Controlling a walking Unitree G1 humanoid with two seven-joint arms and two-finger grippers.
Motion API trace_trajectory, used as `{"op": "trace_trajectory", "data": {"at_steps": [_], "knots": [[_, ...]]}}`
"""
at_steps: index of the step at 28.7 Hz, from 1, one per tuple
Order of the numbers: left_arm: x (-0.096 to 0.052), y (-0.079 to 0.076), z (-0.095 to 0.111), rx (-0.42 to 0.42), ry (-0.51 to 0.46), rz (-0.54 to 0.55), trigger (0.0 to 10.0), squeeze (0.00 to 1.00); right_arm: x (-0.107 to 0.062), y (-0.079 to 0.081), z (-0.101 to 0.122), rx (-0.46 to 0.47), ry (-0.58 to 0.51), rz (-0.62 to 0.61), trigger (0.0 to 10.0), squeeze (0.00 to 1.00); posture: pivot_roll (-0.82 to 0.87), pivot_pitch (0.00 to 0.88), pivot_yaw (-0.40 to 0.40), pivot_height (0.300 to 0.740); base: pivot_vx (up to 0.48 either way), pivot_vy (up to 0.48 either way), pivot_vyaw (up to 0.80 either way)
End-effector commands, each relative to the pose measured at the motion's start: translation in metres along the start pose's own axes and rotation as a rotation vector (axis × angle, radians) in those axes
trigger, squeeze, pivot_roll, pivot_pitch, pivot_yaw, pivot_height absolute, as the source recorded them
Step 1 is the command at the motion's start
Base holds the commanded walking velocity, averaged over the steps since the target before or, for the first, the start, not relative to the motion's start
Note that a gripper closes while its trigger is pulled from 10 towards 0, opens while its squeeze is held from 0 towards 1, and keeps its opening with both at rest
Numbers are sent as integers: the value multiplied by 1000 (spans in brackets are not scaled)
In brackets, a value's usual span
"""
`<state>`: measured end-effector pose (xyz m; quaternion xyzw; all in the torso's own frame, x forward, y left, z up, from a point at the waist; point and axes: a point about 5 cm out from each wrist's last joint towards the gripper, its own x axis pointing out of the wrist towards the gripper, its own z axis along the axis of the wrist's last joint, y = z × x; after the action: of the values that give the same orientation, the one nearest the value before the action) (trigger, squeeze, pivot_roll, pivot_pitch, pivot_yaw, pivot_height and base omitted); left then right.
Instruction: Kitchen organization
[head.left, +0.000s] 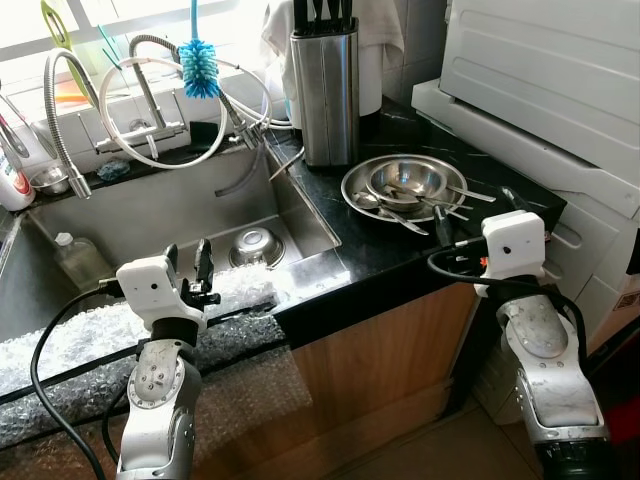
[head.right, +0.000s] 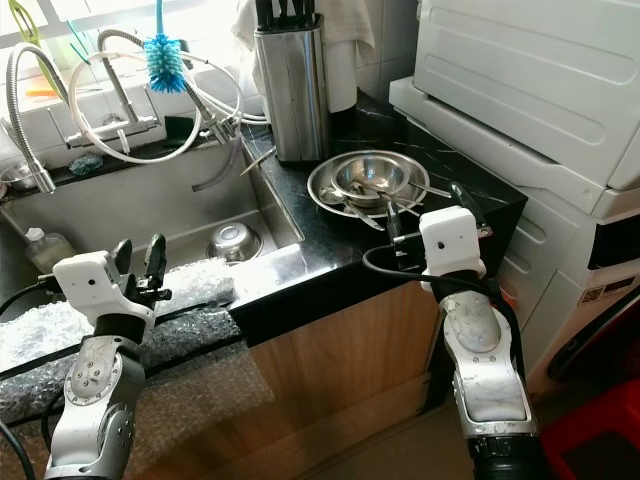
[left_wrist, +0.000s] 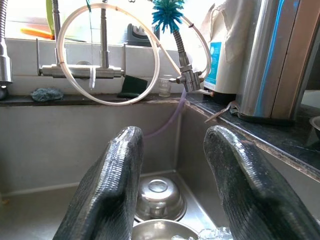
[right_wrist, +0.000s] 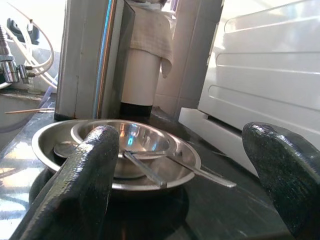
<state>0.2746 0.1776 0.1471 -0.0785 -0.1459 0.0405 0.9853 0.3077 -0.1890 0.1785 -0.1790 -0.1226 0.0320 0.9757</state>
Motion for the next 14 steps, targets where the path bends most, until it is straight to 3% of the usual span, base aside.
{"op": "trace_trajectory", "data": {"at_steps": [1,14], "knots": [[2,0,0,20,7,-2,10000,0,3,3,1,-3,-5,14,10000,0,-171,0,108,740,0,0,0],[3,-1,-1,20,14,-11,10000,0,2,8,-10,-10,60,30,10000,0,-170,0,110,740,0,0,0]]}}
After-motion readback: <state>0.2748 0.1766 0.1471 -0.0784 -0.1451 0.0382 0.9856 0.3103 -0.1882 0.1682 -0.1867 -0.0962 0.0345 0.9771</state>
